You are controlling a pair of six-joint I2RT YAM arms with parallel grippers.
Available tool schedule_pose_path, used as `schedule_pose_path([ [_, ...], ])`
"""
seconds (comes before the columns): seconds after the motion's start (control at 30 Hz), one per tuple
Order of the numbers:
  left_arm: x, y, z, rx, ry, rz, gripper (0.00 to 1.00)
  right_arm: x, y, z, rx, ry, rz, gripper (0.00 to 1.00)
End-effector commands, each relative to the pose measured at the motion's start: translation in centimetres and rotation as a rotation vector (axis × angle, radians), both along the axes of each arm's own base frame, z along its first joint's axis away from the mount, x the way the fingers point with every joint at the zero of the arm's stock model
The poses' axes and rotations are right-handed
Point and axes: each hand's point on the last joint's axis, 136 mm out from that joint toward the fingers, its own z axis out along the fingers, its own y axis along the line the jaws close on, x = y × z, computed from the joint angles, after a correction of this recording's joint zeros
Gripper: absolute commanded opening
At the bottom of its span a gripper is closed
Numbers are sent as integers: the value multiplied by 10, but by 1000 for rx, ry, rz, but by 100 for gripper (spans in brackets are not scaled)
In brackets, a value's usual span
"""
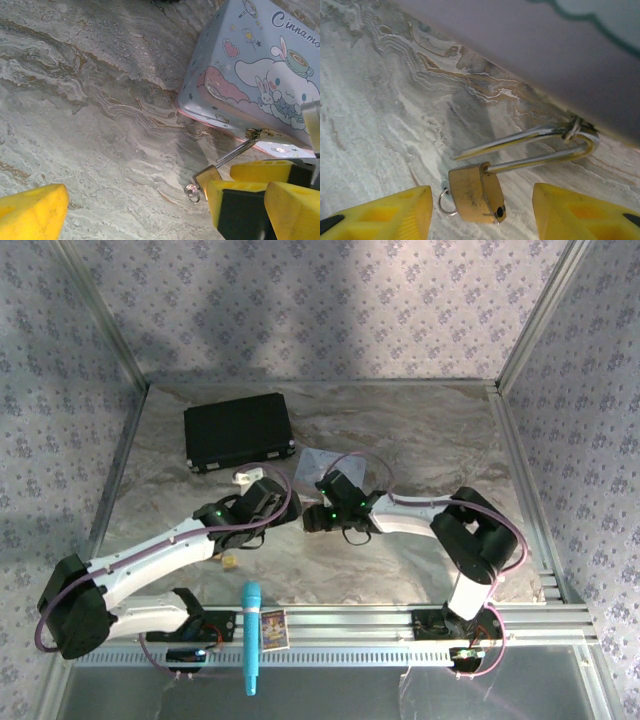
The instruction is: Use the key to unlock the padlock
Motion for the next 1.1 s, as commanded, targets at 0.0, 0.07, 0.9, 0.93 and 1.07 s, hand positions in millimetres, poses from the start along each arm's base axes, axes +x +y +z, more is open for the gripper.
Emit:
schedule_pose_path([
  [0.0,1,1,6,-29,-15,21,100,5,2,-3,-54,-23,-20,55],
  [0.07,2,1,5,-26,-15,20,100,3,2,-9,-74,-17,-19,53],
  [0.9,11,2,10,41,-48,6,100,-21,-11,-32,27,79,-101,18],
  [0.93,13,4,12,62,-58,6,100,-22,-13,-33,50,87,-113,16],
  [1.07,21,6,23,128,-101,-11,100,-21,-17,-35,101,105,-134,11],
])
